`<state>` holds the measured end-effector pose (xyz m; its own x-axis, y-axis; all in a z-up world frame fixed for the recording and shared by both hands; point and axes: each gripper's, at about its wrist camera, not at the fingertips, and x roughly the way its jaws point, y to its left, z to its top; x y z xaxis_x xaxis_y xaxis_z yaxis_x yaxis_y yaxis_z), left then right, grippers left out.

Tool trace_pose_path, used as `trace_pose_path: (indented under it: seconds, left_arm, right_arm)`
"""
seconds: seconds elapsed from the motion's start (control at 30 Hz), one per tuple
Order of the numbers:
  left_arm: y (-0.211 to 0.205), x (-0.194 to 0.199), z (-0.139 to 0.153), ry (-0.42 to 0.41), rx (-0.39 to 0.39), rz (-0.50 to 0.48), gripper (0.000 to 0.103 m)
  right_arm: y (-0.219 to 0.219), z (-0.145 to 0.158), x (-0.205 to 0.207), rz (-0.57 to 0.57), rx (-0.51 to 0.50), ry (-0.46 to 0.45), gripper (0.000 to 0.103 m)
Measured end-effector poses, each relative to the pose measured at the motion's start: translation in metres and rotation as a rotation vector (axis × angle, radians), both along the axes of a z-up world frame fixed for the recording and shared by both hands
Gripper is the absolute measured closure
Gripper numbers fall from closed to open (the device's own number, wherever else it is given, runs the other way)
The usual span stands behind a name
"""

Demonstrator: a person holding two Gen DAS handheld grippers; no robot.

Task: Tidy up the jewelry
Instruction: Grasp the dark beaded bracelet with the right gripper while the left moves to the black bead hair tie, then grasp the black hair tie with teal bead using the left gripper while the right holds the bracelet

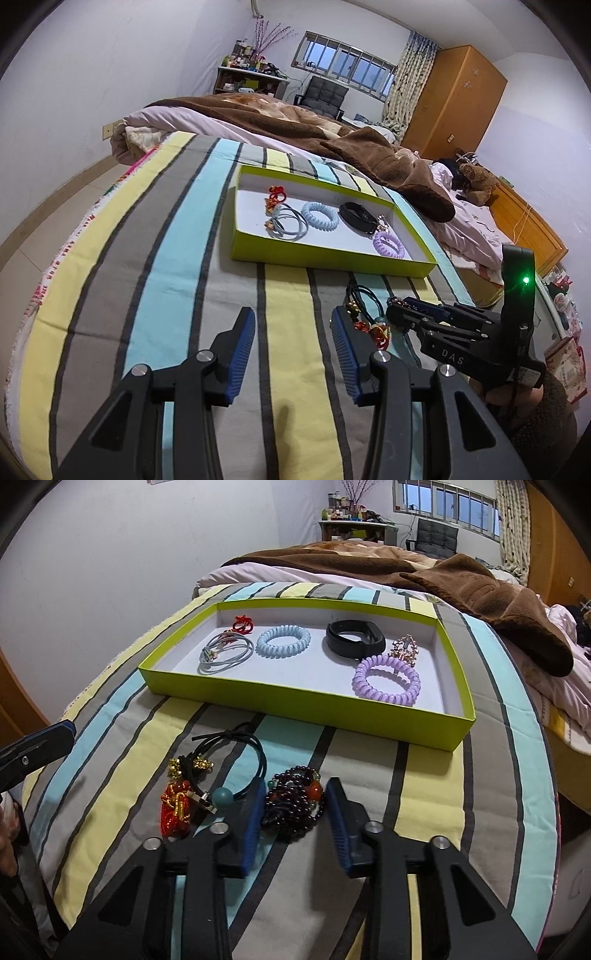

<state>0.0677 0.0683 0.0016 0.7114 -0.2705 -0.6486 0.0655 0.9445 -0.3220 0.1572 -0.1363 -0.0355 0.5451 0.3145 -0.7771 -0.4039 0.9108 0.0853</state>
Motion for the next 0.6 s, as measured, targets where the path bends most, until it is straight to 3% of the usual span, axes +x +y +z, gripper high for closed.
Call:
trace_pose_path:
  seconds: [0.27, 0.6]
  left_arm:
    - [-0.012, 0.007, -0.003, 0.017, 0.001, -0.037, 0.058]
    - [-0.052, 0.021, 0.003, 0.016, 0.064, -0.16, 0.058]
  right_arm:
    - [-0.009, 0.003, -0.002, -0.022, 0.016, 0.002, 0.083]
    - [-0.032, 0.013, -0.008, -0.062, 0.066, -0.013, 0.083]
